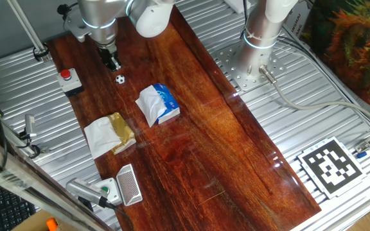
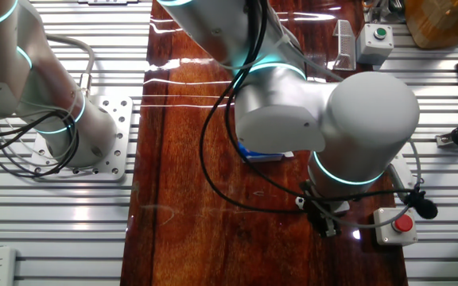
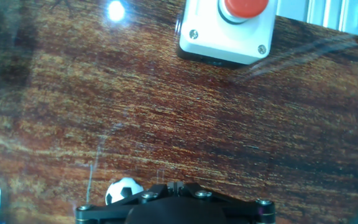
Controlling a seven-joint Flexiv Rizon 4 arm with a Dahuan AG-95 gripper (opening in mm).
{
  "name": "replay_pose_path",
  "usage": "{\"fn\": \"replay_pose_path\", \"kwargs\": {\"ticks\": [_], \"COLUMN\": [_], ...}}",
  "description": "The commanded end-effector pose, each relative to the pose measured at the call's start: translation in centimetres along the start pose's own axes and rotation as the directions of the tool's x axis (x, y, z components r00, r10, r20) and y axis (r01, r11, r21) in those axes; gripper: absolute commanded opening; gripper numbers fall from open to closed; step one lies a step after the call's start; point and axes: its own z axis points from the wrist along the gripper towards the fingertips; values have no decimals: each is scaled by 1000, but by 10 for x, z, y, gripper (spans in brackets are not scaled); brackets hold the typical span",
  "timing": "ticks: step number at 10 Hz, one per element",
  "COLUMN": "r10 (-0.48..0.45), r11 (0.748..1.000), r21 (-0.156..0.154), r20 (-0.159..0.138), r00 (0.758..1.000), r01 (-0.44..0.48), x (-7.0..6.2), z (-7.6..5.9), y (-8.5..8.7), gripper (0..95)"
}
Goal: Push the soccer ball into the goal
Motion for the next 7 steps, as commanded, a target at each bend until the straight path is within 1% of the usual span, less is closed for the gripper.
{"fn": "replay_pose_path", "kwargs": {"ticks": [1,3,7], "r10": [-254,-278,-271], "r11": [967,960,962], "r21": [-25,-23,-18], "r20": [15,13,16], "r00": [967,960,962], "r01": [254,279,272], "x": [-1,-1,-1], "z": [1,1,1], "y": [0,0,0], "gripper": [0,0,0]}}
